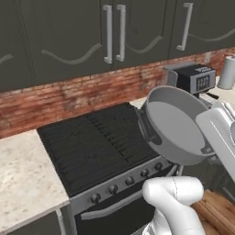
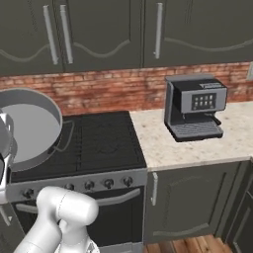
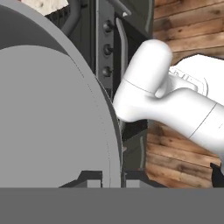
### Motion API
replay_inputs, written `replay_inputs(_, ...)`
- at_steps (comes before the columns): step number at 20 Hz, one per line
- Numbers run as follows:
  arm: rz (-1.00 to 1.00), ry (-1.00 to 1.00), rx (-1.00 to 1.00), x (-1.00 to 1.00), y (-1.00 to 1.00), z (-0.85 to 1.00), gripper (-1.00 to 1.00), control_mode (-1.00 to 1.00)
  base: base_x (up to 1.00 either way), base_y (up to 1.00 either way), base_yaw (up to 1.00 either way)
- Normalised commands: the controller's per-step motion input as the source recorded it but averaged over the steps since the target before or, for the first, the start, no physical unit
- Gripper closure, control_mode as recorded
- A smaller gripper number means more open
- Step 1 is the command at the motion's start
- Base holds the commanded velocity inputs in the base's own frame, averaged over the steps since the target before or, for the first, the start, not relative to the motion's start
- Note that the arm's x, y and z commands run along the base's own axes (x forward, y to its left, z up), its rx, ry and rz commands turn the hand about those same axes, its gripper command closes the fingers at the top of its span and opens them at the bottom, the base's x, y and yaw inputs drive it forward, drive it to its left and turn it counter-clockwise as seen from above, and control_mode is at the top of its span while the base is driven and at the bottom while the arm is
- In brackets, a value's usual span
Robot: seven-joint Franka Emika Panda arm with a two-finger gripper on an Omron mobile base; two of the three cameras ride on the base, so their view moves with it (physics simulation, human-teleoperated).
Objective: Move the pot and pan from the stove into the sink.
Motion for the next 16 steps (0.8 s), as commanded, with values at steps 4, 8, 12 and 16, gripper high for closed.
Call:
replay_inputs(4, 0.0, 0.0, 0.0, 0.0, 0.0, 0.0, 1.0, 1.0, -0.07, -0.2, -0.37)
replay_inputs(8, 0.0, 0.0, 0.0, 0.0, 0.0, 0.0, 1.0, 1.0, -0.05, -0.18, -0.38)
replay_inputs(12, 0.0, 0.0, 0.0, 0.0, 0.0, 0.0, 1.0, 1.0, -0.02, -0.14, -0.39)
replay_inputs(16, 0.0, 0.0, 0.0, 0.0, 0.0, 0.0, 1.0, 1.0, -0.01, -0.03, -0.39)
